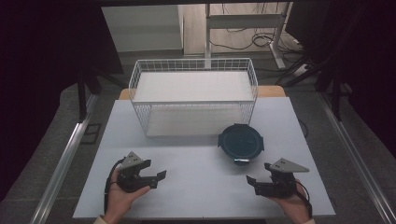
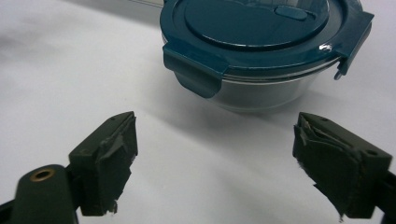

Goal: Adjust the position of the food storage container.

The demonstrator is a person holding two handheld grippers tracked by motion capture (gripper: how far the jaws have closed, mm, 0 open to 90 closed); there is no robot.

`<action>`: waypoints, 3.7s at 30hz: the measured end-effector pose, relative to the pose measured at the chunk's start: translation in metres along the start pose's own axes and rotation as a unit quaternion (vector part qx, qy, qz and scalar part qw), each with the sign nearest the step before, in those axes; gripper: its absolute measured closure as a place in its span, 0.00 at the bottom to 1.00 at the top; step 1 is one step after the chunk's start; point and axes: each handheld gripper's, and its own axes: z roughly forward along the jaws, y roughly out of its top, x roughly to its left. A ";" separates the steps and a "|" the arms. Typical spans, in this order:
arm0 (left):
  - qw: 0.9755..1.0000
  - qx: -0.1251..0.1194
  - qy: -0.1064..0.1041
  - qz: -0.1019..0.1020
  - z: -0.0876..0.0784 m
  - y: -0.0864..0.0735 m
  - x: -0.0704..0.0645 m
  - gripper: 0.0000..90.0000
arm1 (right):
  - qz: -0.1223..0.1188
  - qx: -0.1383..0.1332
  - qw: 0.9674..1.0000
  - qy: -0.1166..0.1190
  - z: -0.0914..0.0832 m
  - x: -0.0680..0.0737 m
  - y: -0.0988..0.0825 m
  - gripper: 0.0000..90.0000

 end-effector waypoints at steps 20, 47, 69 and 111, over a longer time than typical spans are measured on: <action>1.000 -0.006 -0.006 -0.007 -0.005 -0.004 0.001 0.25 | -0.011 0.011 1.000 0.013 0.001 0.009 0.003 0.27; 1.000 -0.008 -0.001 -0.007 -0.005 -0.006 0.003 0.25 | -0.012 0.018 1.000 0.017 -0.010 0.004 0.026 0.38; 1.000 -0.001 -0.002 -0.003 0.000 -0.008 0.001 0.25 | -0.002 0.025 1.000 0.003 -0.008 -0.027 0.079 0.47; 1.000 0.000 -0.009 -0.010 -0.002 -0.011 0.005 0.25 | -0.037 0.165 0.983 -0.070 0.091 -0.095 0.128 1.00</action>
